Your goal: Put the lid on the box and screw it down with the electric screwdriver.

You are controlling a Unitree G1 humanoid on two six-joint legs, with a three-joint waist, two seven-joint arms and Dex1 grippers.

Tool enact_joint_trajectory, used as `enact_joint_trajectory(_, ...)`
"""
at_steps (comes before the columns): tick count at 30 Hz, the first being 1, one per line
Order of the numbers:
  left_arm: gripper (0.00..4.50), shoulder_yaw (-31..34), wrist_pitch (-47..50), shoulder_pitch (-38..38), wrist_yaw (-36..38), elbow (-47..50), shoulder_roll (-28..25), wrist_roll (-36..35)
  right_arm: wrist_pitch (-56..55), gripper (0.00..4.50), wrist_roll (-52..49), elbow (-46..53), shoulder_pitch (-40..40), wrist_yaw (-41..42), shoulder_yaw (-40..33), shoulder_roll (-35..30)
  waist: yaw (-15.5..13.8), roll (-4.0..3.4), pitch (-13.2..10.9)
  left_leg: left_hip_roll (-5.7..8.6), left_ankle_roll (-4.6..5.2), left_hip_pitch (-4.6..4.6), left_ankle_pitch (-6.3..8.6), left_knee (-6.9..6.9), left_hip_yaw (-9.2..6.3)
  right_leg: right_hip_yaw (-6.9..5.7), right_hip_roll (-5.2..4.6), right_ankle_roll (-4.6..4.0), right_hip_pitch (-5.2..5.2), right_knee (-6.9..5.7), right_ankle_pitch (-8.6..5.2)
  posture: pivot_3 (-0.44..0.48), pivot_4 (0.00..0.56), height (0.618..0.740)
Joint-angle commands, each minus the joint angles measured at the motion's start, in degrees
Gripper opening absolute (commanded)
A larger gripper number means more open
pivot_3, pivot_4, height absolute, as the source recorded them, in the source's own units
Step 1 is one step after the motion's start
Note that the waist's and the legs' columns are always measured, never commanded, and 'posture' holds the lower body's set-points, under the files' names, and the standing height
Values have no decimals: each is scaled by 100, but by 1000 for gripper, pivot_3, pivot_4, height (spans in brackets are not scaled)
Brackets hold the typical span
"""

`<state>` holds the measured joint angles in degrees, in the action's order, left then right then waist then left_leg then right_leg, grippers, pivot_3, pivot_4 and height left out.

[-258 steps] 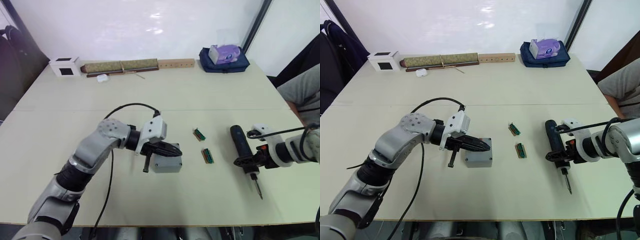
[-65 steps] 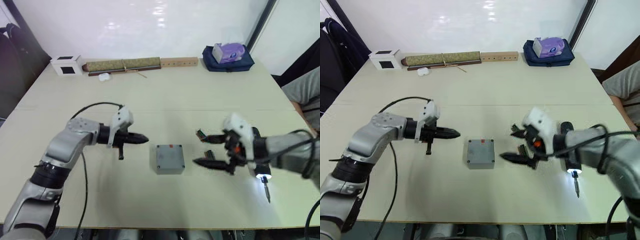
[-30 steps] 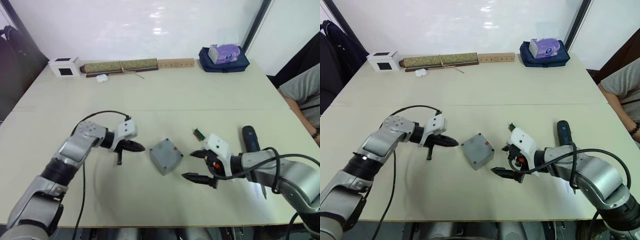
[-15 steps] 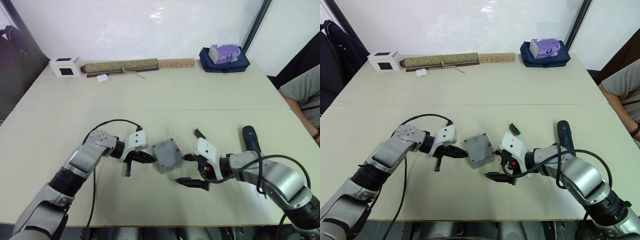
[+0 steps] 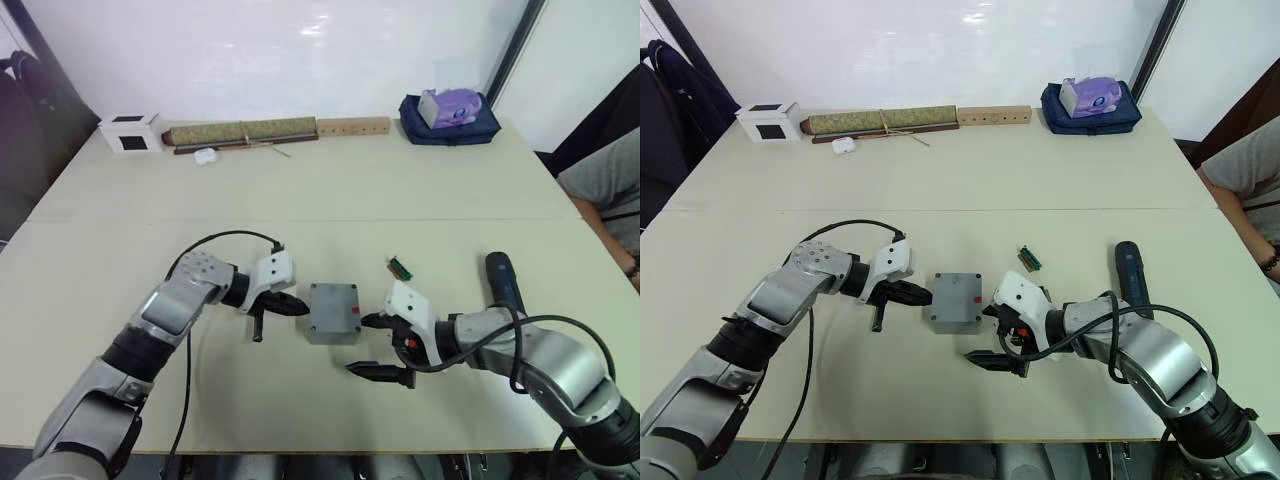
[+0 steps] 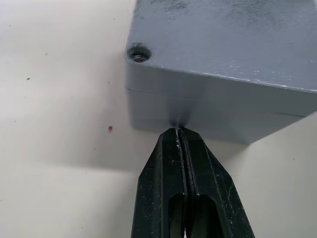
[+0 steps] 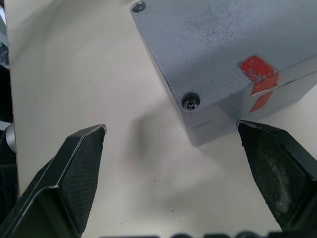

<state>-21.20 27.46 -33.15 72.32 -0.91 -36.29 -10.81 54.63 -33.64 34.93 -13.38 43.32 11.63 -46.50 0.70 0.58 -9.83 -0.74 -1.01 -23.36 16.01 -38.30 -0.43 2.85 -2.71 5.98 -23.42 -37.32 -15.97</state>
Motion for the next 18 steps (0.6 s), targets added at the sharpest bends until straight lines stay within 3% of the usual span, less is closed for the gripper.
enact_joint_trajectory(1, 0, 805, 805, -116, 75, 336, -103, -836, -6, 4443, -597, 32, 44, 343, -1386, -338, -2, 0, -1, 0, 0, -1, 0, 0, 0, 0, 0, 0, 0, 0, 0, 0, 150, 740)
enact_joint_trajectory(7, 0, 1394, 1284, -568, -221, 314, 108, -1392, -228, 4443, -769, -1131, -339, 101, -2057, 165, 0, 11, 3, -3, 0, 4, 0, -1, -4, -4, 3, 0, 7, 0, 0, 0, 150, 740)
enact_joint_trajectory(11, 0, 1393, 1262, -742, -402, 430, 327, -1485, -1305, 4443, 565, -2681, -837, -496, -1404, 673, 21, 10, 3, 1, -2, 6, -1, -2, 6, 4, 1, 1, 5, -4, 1, 0, 150, 740)
enact_joint_trajectory(18, 0, 1327, 1248, -692, -558, 574, 383, -1437, -2290, 4443, 1232, -3771, -1146, -510, -1107, 1193, 29, 7, 1, 1, -11, 2, -6, 5, 10, 9, 2, 0, -9, -9, 0, 0, 150, 740)
